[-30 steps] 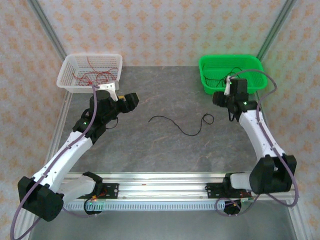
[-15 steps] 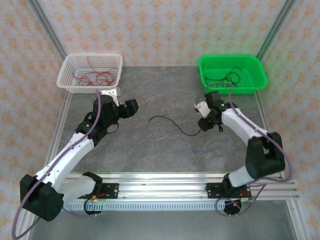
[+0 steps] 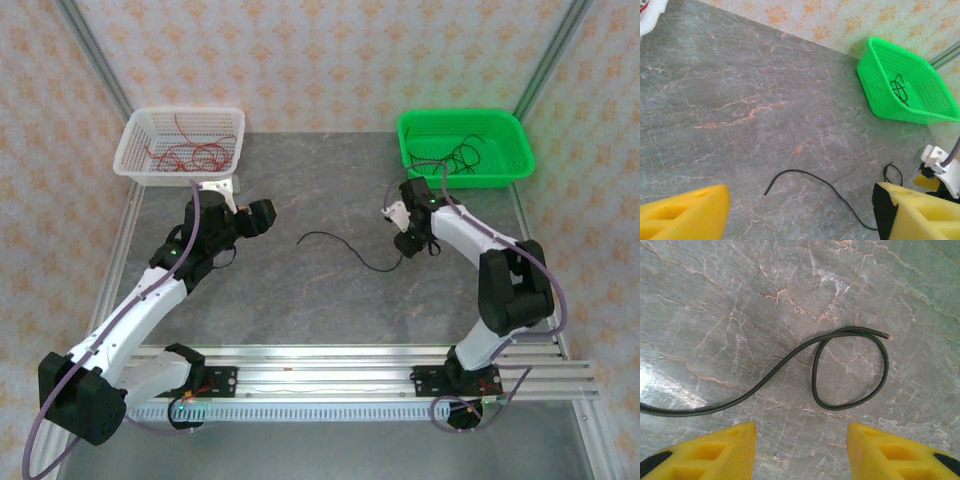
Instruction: Untangle the cables
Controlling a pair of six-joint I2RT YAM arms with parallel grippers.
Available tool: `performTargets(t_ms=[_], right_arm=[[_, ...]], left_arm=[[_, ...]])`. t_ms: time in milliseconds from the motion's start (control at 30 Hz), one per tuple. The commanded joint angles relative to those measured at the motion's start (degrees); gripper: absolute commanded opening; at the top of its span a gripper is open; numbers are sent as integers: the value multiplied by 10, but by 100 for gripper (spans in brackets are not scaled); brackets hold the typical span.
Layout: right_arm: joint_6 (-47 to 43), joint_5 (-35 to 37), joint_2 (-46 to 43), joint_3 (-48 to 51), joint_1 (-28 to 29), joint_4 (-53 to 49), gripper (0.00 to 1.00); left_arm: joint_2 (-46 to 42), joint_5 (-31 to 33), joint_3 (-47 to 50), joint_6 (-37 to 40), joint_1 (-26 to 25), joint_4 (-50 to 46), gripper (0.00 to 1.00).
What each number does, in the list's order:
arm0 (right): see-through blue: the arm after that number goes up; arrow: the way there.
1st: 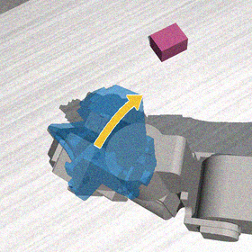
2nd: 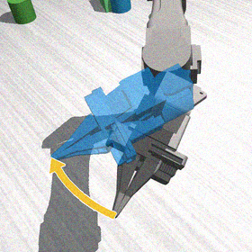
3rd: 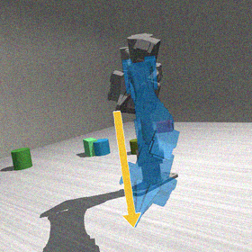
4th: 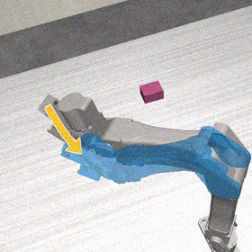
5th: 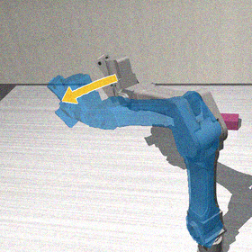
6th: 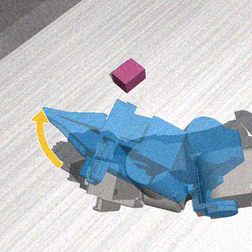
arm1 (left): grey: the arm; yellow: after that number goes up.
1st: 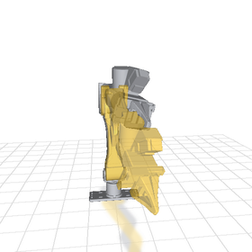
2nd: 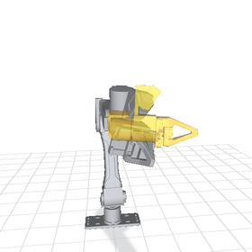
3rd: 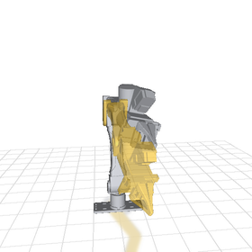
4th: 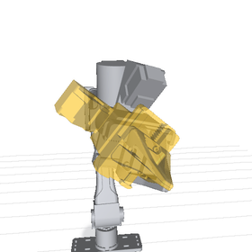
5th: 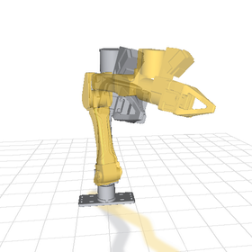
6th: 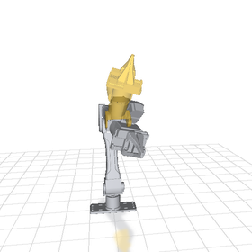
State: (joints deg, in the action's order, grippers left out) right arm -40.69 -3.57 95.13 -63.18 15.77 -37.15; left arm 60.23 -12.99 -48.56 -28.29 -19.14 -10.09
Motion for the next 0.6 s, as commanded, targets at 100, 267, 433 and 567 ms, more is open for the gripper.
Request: performTargets(t_ms=[100,267,433,567], right_arm=[[-15,36,37,-22,3,1,50],[-21,43,61,-24,1,11,49],[-29,28,90,-25,-11,15,44],[-36,20,113,-32,-25,18,40]], left_arm=[[-2,12,-12,-1,-3,-17,76],[0,17,-17,-1,-3,-26,76],[1,21,-20,-2,-3,-32,76],[1,23,-24,-4,-3,-39,76]])
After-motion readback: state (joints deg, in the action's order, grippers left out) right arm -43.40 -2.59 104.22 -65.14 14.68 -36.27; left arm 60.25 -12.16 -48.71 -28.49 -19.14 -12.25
